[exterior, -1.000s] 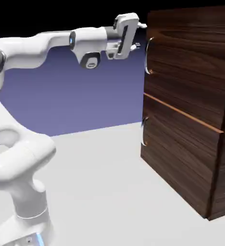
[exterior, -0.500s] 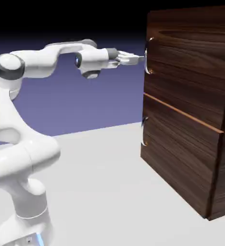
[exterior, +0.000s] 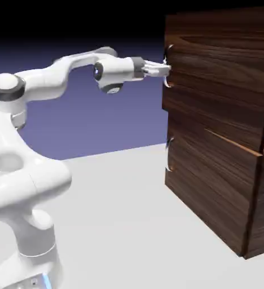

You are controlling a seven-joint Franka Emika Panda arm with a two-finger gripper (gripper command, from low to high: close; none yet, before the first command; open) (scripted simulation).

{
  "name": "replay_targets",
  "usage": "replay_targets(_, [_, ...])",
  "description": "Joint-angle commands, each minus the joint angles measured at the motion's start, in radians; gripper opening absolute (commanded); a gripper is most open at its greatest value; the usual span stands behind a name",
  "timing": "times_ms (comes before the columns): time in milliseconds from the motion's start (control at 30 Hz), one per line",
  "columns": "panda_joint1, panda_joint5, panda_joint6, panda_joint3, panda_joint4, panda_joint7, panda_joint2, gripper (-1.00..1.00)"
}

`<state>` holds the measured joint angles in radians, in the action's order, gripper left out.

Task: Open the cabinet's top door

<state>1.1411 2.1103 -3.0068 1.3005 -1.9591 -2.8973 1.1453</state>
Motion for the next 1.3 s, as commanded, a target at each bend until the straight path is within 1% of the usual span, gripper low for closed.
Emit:
replay_targets(0, [-0.022, 0.015, 0.044, -0.03, -0.036, 0.0, 0.033, -1.0])
replay_targets(367, [-0.208, 0.124, 0.515, -0.28, -0.432, 0.002, 0.364, -1.0])
replay_targets(600, [-0.254, 0.13, 0.819, -0.419, -0.653, -0.003, 0.545, -1.0])
replay_targets(767, [-0.366, 0.039, 0.994, -0.589, -0.818, 0.1, 0.552, -1.0])
replay_targets(867, [-0.313, 0.029, 1.124, -0.648, -0.866, 0.085, 0.612, -1.0])
replay_targets(967, [-0.305, -0.035, 1.236, -0.752, -0.919, 0.121, 0.615, -1.0])
replay_targets(1133, [-0.205, -0.109, 1.453, -0.903, -0.971, 0.152, 0.621, -1.0])
replay_targets(1267, [-0.181, -0.229, 1.574, -1.046, -0.985, 0.226, 0.547, -1.0])
